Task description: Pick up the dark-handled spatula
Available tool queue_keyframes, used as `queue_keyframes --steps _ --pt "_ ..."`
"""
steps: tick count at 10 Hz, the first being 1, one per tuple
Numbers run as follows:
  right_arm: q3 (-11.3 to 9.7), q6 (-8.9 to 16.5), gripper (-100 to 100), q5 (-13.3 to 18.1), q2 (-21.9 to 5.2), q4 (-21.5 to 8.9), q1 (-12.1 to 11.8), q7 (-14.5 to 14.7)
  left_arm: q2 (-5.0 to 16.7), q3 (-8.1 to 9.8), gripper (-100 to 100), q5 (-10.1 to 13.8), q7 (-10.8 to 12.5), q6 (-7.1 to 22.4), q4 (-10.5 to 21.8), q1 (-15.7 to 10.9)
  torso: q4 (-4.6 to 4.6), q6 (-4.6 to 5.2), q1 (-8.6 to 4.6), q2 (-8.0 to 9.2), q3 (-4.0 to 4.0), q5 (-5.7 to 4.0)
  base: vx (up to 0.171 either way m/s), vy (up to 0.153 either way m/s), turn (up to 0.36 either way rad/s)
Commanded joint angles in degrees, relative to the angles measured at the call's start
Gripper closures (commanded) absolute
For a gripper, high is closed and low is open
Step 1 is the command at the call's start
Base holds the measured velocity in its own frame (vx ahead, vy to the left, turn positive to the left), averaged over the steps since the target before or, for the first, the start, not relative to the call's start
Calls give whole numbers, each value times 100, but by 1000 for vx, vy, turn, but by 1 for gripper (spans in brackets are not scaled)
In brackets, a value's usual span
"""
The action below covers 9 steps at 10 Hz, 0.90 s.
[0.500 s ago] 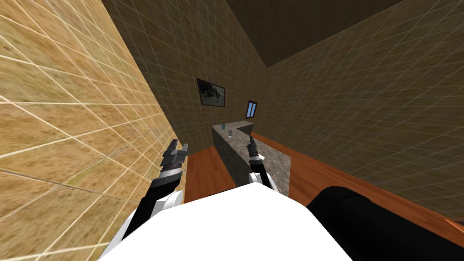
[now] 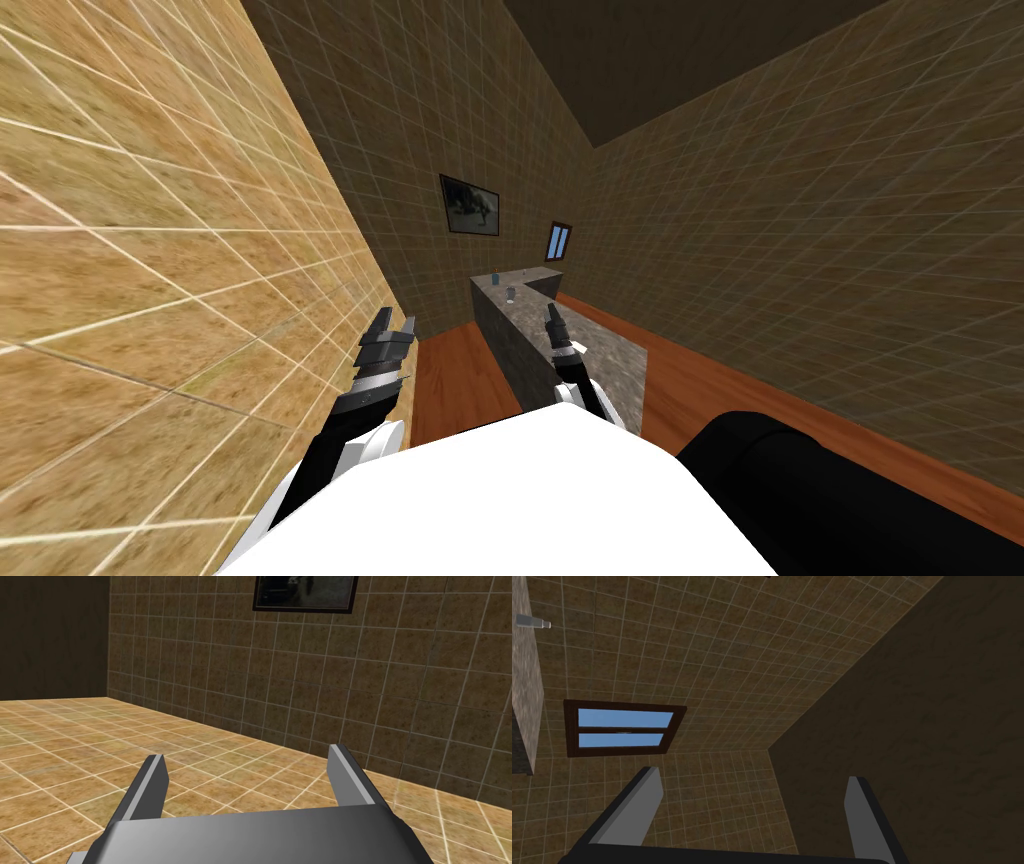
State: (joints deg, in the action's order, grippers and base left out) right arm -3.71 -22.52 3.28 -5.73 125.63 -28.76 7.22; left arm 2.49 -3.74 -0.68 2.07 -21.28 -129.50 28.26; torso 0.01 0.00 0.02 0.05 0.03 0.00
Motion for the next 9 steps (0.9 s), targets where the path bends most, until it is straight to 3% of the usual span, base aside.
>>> queue_keyframes --steps 1,9 --pt "19 -91 -100 -38 -279 -104 20 -107 0 0 0 0 0 0 0 0 0 0 0 0 0 0 -10 12 67" --pt "151 -555 -100 -229 -1531 -781 128 -647 0 0 0 0 0 0 0 0 -1 0 0 -4 -2 0 -7 13 75"
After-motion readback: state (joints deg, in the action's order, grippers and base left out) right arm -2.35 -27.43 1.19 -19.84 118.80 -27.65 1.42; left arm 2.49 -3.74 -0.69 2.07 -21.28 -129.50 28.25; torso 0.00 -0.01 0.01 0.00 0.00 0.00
